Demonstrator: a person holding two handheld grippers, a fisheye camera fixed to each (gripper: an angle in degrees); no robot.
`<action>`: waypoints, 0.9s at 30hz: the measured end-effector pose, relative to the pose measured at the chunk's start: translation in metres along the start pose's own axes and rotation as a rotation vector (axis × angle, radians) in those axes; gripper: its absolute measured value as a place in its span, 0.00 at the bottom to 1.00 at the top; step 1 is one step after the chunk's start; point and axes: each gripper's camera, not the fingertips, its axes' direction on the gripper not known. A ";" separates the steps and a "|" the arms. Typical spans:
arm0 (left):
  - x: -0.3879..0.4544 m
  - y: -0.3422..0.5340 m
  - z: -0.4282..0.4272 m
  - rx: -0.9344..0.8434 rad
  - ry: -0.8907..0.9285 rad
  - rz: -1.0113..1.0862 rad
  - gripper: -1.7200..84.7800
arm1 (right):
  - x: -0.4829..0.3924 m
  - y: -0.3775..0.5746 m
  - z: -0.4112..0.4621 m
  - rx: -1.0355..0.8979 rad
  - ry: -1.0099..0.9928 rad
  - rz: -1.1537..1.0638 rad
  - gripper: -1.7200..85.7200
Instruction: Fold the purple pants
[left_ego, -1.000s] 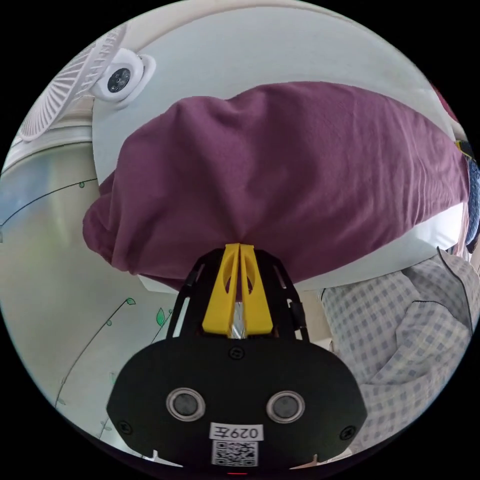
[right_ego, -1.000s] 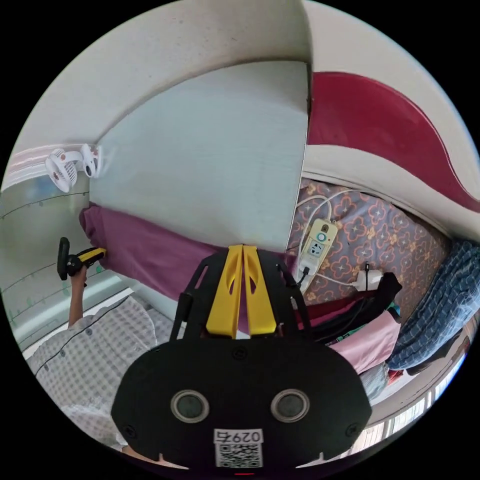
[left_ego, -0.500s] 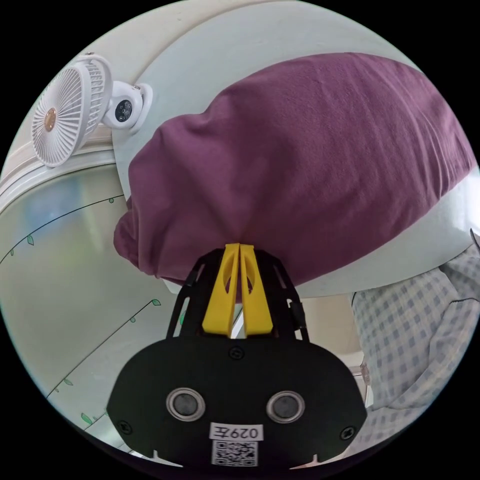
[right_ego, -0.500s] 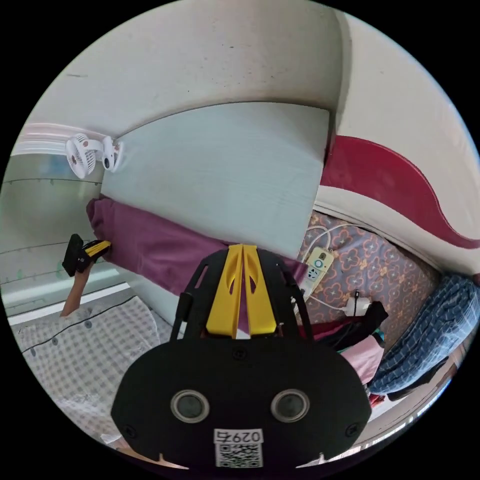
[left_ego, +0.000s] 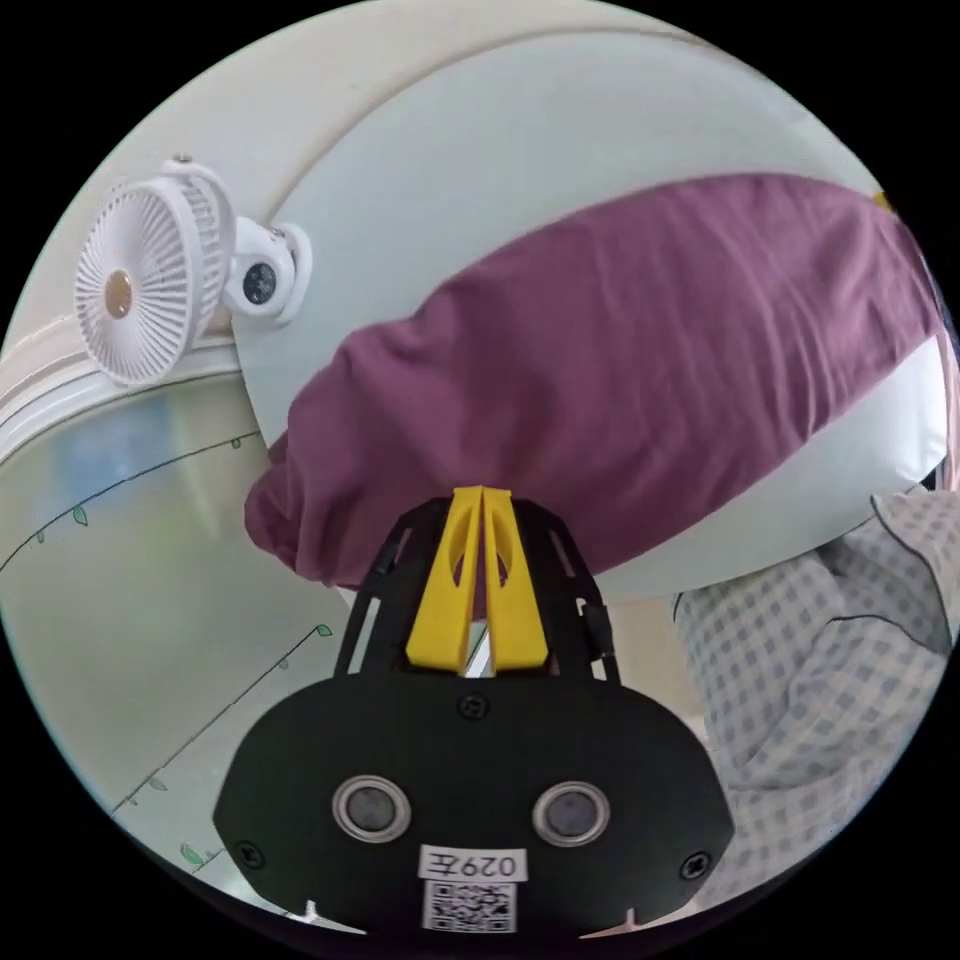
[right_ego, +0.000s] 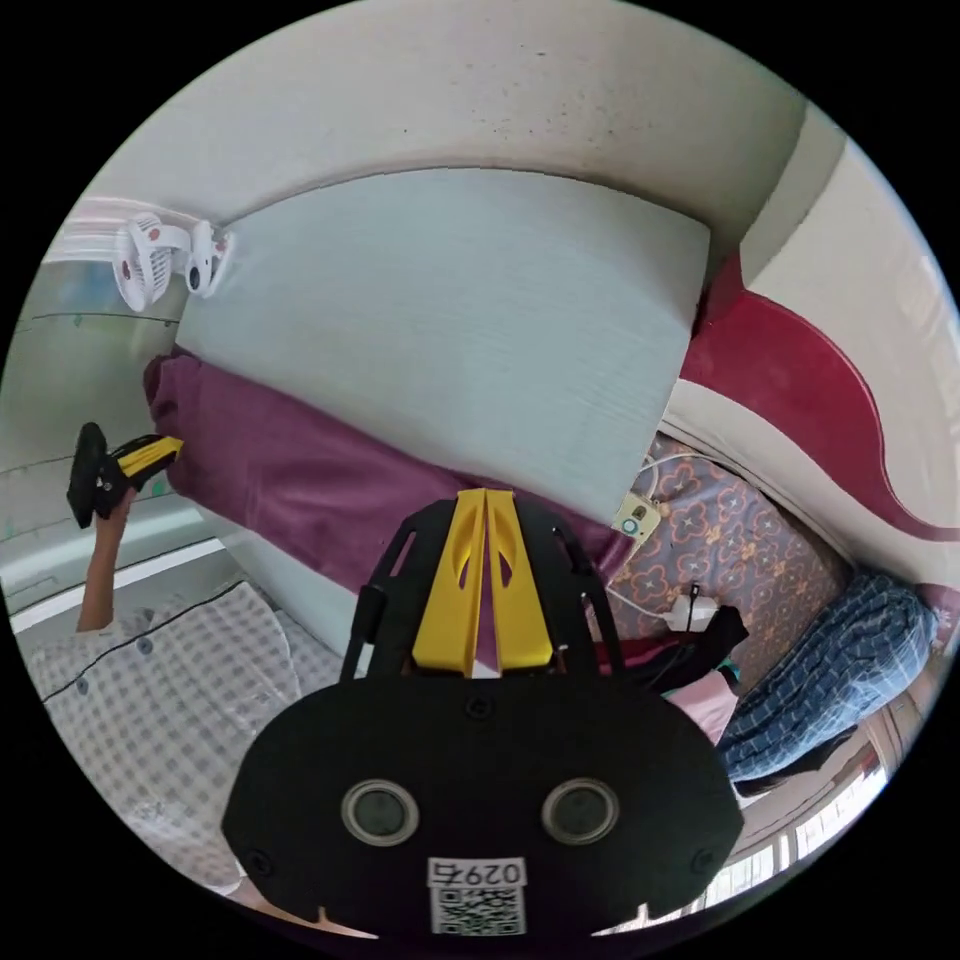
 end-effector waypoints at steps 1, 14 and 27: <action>0.007 -0.009 -0.014 0.050 0.002 0.018 0.01 | -0.004 0.000 -0.002 0.018 -0.013 -0.005 0.01; 0.081 -0.096 -0.077 0.312 0.164 0.356 0.04 | -0.025 -0.005 -0.039 0.001 0.041 -0.097 0.01; 0.121 -0.124 -0.063 0.228 0.331 0.613 0.11 | -0.027 -0.002 -0.042 -0.137 -0.143 -0.268 0.01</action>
